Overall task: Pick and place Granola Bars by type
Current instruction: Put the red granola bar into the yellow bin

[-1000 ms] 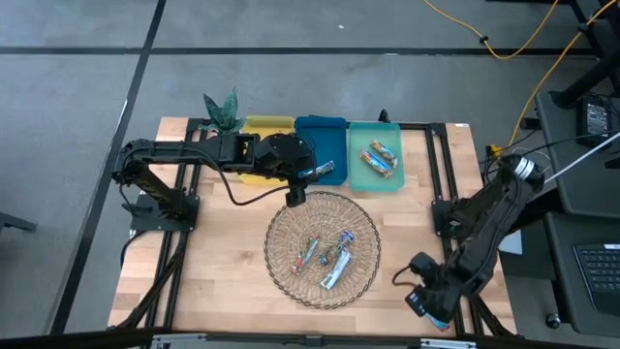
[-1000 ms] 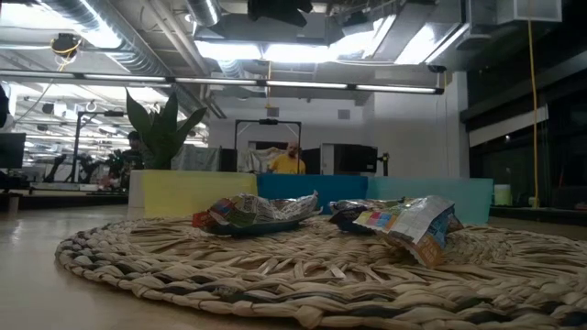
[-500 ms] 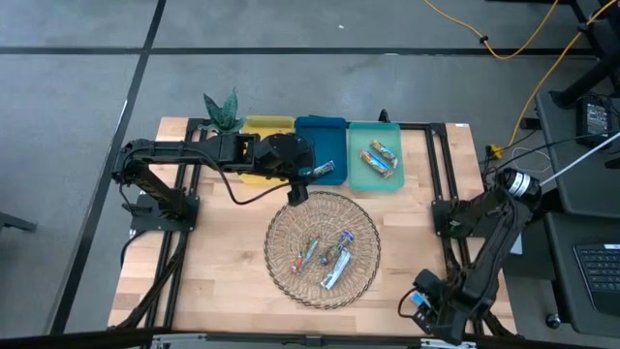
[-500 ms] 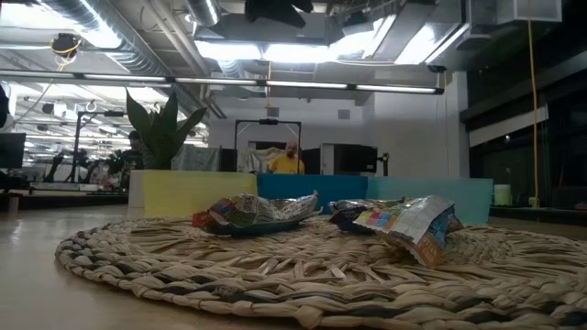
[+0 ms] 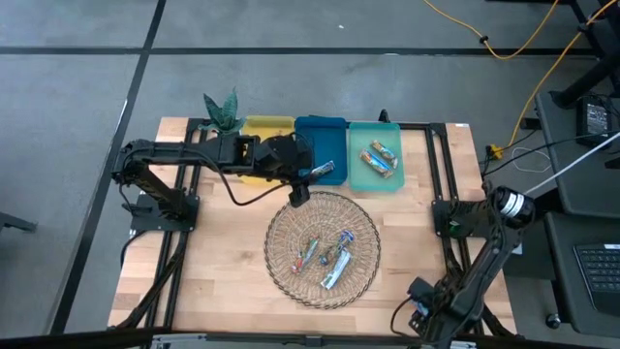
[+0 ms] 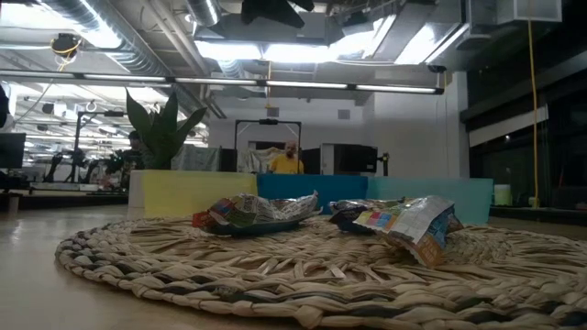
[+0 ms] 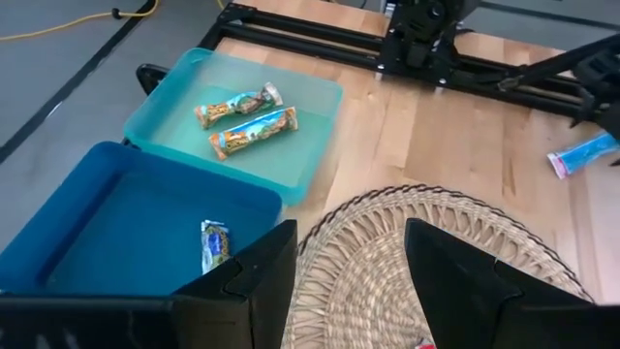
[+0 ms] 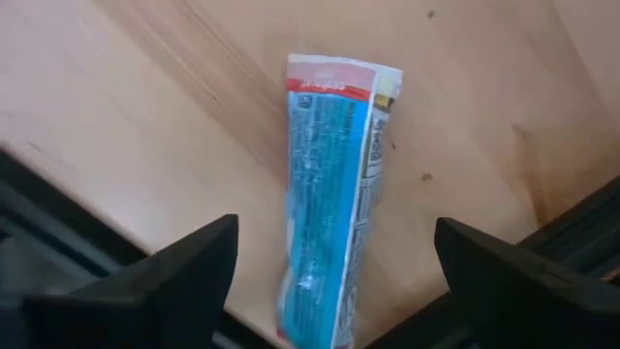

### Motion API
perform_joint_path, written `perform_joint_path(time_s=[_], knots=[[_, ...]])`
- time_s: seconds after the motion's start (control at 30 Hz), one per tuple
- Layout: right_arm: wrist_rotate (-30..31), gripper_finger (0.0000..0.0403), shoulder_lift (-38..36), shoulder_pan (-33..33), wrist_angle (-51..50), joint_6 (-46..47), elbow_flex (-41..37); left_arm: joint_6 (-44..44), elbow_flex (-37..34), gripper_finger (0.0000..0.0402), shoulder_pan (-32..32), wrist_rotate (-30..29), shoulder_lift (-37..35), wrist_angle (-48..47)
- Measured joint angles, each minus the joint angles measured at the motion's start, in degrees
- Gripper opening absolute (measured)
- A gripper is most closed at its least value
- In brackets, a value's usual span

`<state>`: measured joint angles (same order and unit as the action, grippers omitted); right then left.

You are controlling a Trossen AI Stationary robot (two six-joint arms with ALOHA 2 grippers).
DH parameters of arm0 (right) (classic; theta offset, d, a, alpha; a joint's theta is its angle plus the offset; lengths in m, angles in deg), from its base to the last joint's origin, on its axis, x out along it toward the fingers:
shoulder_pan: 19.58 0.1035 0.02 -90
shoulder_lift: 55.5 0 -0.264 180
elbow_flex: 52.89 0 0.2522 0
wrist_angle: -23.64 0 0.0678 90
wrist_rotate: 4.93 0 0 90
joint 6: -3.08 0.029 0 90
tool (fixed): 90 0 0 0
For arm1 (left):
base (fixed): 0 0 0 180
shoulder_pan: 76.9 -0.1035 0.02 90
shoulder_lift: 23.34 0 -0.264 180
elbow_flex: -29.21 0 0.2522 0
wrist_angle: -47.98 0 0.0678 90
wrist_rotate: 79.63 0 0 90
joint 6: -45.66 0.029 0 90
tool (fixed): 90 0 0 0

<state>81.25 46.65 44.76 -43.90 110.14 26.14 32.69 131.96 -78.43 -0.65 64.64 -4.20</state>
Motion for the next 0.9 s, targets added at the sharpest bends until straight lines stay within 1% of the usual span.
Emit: perform_joint_path(time_s=[0.3,0.47,0.7,0.9], knots=[[-0.3,0.0329,4.1,0.1,2.2,-1.2,0.0,-1.5,0.0,0.0184,0.8,-1.3,0.0,0.0],[-0.2,0.0307,5.7,0.0,4.5,-2.7,0.1,-3.0,0.0,0.0184,1.0,-1.3,0.0,0.0],[0.1,0.0253,6.0,0.1,5.7,-3.3,0.2,-2.9,0.0,0.0184,2.0,-2.6,0.0,0.0],[1.1,0.0191,6.1,0.1,6.7,-3.8,0.1,-3.0,0.0,0.0184,2.3,-3.0,0.0,0.0]])
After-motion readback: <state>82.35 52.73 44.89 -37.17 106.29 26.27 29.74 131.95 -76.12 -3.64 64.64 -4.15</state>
